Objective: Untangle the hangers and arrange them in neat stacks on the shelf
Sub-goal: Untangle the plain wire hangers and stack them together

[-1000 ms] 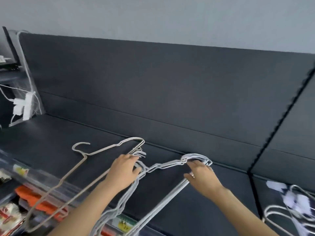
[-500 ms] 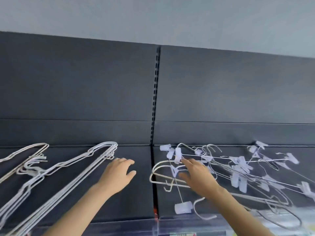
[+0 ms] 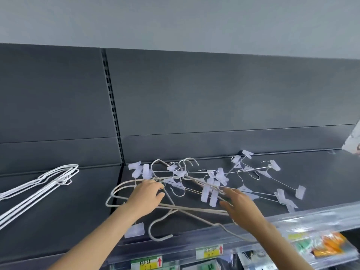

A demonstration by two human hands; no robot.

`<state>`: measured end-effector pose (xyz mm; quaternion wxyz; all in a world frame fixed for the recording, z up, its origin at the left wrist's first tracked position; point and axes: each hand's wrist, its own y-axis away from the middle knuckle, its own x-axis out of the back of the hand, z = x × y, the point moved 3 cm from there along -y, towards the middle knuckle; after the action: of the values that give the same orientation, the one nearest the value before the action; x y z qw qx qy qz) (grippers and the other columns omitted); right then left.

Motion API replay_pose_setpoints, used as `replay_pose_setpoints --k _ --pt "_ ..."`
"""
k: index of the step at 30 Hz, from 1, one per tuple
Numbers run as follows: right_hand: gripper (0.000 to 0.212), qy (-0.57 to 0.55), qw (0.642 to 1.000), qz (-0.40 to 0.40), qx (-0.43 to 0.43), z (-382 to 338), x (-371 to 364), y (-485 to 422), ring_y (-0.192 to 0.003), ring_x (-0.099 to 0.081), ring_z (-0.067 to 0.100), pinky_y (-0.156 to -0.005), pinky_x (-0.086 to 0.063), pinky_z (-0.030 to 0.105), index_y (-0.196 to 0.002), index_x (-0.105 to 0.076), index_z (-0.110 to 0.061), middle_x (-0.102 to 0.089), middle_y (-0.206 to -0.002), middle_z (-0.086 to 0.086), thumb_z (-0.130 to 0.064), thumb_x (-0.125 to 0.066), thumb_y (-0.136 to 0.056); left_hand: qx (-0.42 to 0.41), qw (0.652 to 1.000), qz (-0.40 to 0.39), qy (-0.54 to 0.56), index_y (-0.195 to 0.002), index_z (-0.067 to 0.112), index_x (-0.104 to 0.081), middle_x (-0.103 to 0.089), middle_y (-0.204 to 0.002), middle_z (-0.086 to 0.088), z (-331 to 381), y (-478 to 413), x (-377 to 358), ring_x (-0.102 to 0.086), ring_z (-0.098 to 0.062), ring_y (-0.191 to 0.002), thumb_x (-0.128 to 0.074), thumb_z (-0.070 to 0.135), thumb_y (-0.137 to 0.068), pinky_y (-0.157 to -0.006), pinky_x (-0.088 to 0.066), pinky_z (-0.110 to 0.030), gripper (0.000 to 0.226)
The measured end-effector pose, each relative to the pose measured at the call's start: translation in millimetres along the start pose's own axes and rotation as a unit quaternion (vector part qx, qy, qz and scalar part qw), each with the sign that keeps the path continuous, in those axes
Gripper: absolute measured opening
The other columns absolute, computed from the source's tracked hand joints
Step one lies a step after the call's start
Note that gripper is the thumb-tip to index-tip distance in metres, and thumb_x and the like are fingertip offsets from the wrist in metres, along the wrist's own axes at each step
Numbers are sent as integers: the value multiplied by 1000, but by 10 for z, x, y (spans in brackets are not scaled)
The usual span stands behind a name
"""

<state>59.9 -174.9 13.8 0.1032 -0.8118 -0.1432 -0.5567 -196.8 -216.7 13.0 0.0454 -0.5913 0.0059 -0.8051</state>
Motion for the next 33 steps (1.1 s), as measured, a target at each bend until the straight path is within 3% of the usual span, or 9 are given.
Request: replay_pose_setpoints --k 6,9,13,17,21,24,26,33 --pt "32 -1 1000 -13 -11 200 -58 -254 -106 -57 25 -89 -48 35 -120 -54 -16 -56 -121 6 -27 -47 -91 18 1000 -7 6 -125 14 -54 -54 -129 -1 25 -319 -198 -44 -18 -122 -45 25 -94 -102 -36 -29 34" --pt "26 27 999 -24 2 170 -146 -494 -98 -58 28 -82 -47 35 -104 -59 -9 -58 -111 9 -26 -45 -91 22 1000 3 19 -124 14 -55 -55 -126 -1 -14 -469 -233 -45 -17 -120 -49 28 -92 -101 -37 -29 35" --pt "28 38 999 -14 15 28 -263 -840 -105 -55 24 -88 -46 32 -109 -60 -10 -57 -115 7 -27 -46 -92 20 1000 13 18 -126 16 -53 -54 -127 2 -117 -651 -263 -44 -16 -120 -50 31 -91 -99 -36 -27 39" --pt "27 62 998 14 17 -75 -419 -1097 -103 -49 24 -79 -42 31 -98 -64 -9 -56 -108 7 -28 -46 -91 30 998 58 2 -126 17 -54 -53 -128 3 -282 -850 -214 -42 -16 -118 -49 31 -92 -100 -35 -27 37" --pt "20 99 994 -1 38 -110 -511 -1298 -104 -48 25 -73 -32 26 -94 -63 -8 -54 -101 6 -10 -43 -88 47 995 88 3 -123 17 -56 -54 -124 2 -397 -942 -180 -42 -17 -117 -50 30 -91 -100 -34 -27 35" --pt "21 73 996 25 44 -91 -460 -1488 -101 -51 27 -73 -38 31 -96 -59 -5 -55 -105 9 -8 -39 -90 61 992 110 4 -120 17 -58 -54 -122 2 -470 -941 -129 -43 -18 -116 -50 28 -91 -99 -34 -27 32" --pt "20 49 998 39 23 -31 -370 -1597 -88 -54 25 -65 -38 30 -95 -55 -7 -57 -103 7 -12 -36 -93 67 990 122 0 -119 17 -59 -53 -123 3 -502 -937 -94 -44 -19 -118 -50 26 -91 -99 -34 -28 30" --pt "17 -65 993 71 64 256 -72 -1660 -63 -52 27 -55 -37 32 -77 -51 -11 -58 -74 6 -17 -47 -92 101 972 210 17 -127 13 -48 -53 -123 -7 -306 -924 -53 -48 -30 -116 -64 20 -82 -95 -38 -38 48"
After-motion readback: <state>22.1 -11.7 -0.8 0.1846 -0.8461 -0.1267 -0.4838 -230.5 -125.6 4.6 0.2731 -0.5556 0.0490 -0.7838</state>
